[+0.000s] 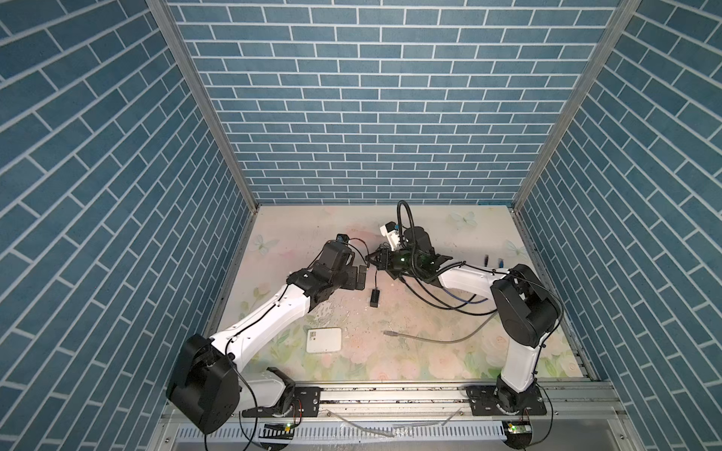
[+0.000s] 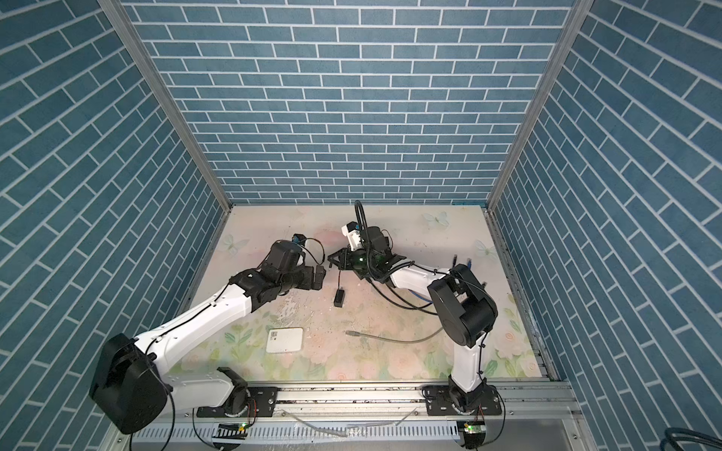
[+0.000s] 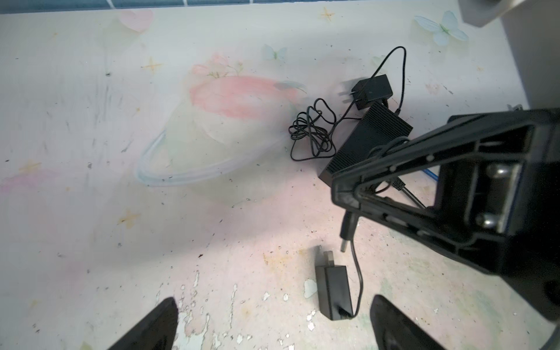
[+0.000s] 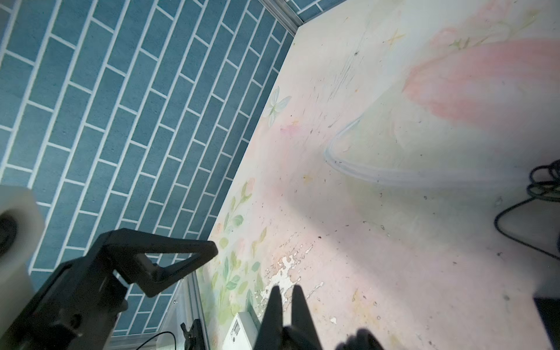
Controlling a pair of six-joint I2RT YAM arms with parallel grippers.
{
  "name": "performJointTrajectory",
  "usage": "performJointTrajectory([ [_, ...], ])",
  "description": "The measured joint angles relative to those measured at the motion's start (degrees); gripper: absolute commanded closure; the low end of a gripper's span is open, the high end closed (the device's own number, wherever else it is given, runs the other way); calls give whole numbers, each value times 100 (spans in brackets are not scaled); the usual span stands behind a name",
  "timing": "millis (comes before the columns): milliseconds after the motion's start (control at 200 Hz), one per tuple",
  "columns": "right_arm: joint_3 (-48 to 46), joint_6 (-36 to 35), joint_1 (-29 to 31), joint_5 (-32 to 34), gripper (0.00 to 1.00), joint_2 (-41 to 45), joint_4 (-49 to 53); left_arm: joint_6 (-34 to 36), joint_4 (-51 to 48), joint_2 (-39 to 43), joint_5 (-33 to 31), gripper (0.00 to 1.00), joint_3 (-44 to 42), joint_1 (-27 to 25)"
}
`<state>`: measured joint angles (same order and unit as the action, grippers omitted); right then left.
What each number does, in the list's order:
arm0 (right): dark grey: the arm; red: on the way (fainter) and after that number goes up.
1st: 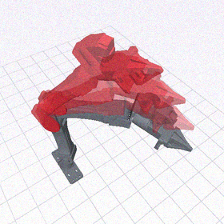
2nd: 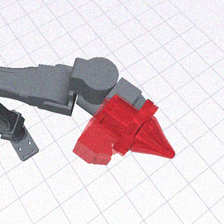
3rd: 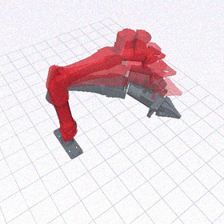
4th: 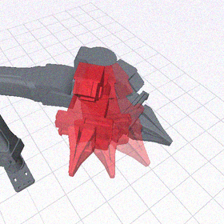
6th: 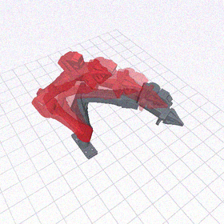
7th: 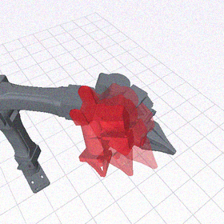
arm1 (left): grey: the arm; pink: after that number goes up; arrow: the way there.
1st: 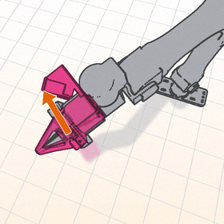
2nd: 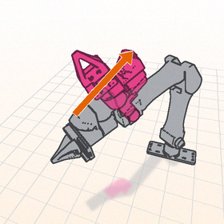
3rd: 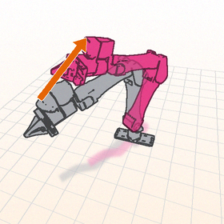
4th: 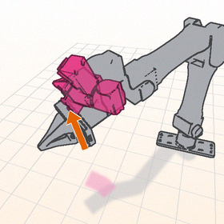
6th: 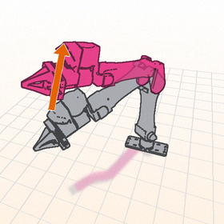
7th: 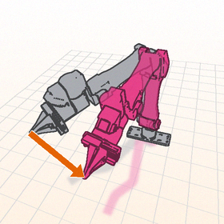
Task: Insert the plug into the switch port
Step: 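Lift the barrel plug and carry it toward the white router box with the left gripper, then lower the left gripper over the white router box's top port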
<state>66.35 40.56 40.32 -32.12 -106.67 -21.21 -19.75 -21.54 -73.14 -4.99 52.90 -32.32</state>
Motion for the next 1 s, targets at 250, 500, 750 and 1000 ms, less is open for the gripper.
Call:
performJointTrajectory([
  [250,-289,-590,-4,269,100,328,13,-411,-737,-9,-55,0,-28,9],
  [500,-404,-986,-4,459,100,387,24,-999,-1469,317,136,1,-297,9],
  [750,-516,-1134,-4,485,100,387,39,-1539,-2291,1038,284,0,-726,7],
  [1000,-601,-1196,-9,435,100,382,13,-2000,-2881,1147,369,0,-988,-42],
])
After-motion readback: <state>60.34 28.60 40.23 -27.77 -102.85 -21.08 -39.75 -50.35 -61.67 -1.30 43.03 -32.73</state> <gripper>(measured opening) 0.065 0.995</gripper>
